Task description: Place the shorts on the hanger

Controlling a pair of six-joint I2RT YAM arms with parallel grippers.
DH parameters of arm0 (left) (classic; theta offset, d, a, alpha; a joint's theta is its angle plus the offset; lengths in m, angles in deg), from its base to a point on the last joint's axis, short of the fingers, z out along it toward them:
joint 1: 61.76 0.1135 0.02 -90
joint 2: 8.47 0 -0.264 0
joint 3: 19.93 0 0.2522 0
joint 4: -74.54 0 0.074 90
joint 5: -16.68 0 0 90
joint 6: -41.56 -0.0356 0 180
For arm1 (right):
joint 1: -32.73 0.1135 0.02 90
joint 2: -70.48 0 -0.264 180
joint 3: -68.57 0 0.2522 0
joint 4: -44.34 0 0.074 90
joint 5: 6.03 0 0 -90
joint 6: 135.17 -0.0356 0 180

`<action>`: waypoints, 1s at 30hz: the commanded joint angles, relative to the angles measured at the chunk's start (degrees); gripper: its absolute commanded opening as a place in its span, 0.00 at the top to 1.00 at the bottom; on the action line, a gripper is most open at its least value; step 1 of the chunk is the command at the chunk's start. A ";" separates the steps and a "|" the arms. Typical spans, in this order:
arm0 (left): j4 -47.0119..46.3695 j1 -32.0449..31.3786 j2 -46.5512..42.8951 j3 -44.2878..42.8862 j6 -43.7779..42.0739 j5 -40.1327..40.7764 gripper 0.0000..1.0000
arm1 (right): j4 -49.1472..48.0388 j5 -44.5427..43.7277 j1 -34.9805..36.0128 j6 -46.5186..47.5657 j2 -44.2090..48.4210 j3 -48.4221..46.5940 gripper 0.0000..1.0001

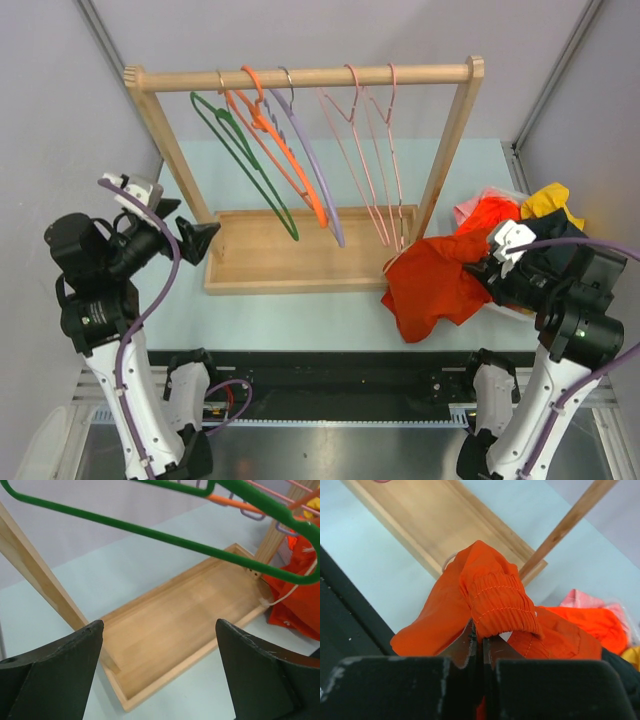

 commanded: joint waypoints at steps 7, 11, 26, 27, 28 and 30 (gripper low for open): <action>-2.35 -0.19 -6.78 5.59 0.51 -13.99 0.04 | -8.93 3.86 13.21 -18.40 -7.10 1.92 1.00; 3.58 -0.19 -7.33 4.99 -8.33 -17.06 0.04 | -10.96 -1.04 28.31 -22.81 -8.23 2.44 1.00; 38.92 -0.28 -6.09 6.11 -54.74 -16.55 0.07 | -22.05 -27.43 68.05 -28.72 -9.99 12.46 1.00; 40.35 -0.36 -6.61 6.81 -55.65 -16.29 0.07 | -20.82 -27.16 70.34 -24.62 -9.91 12.38 1.00; 40.19 -0.45 -7.31 8.30 -56.36 -14.89 0.07 | -19.33 -27.51 72.54 -22.66 -8.86 12.37 1.00; 40.10 -0.80 -9.51 9.28 -59.17 -14.44 0.07 | -15.37 -29.96 79.04 -17.31 -7.81 12.29 1.00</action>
